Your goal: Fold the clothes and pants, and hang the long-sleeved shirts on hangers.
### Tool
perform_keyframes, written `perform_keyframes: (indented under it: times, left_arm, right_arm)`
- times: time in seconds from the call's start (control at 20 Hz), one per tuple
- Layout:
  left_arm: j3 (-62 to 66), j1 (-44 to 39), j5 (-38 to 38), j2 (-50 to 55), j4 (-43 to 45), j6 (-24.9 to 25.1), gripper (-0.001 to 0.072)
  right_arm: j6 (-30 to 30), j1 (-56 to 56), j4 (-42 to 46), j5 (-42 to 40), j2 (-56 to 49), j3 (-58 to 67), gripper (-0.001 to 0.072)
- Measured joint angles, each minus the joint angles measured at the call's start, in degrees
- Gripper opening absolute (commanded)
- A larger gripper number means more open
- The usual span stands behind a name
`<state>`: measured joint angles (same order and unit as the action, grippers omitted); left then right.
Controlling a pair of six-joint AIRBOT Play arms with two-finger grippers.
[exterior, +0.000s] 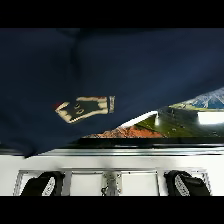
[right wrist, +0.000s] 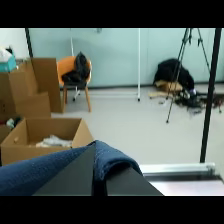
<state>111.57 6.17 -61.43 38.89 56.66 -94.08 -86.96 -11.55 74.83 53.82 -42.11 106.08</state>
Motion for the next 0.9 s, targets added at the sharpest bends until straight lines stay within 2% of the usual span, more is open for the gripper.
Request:
perform_keyframes:
  times: [0.25,0.5,0.7,0.9]
  left_arm:
    - [11.0,0.1,1.1,4.0,-3.9,-0.6,0.0008]
    - [16.3,0.1,2.1,8.6,-7.7,-0.9,0.0008]
    - [9.3,0.1,3.7,10.6,-8.3,-0.9,0.0008]
    - [-2.8,0.1,4.8,15.8,-8.5,-0.4,0.0008]
  right_arm:
    - [0.0,0.0,0.0,-1.2,3.0,0.5,0.0010]
    - [-0.3,0.0,0.2,-2.3,3.5,0.7,0.0009]
    - [-2.3,0.0,0.2,-0.9,0.8,0.7,0.0009]
    - [-4.6,0.0,0.2,6.0,-8.2,0.7,0.0009]
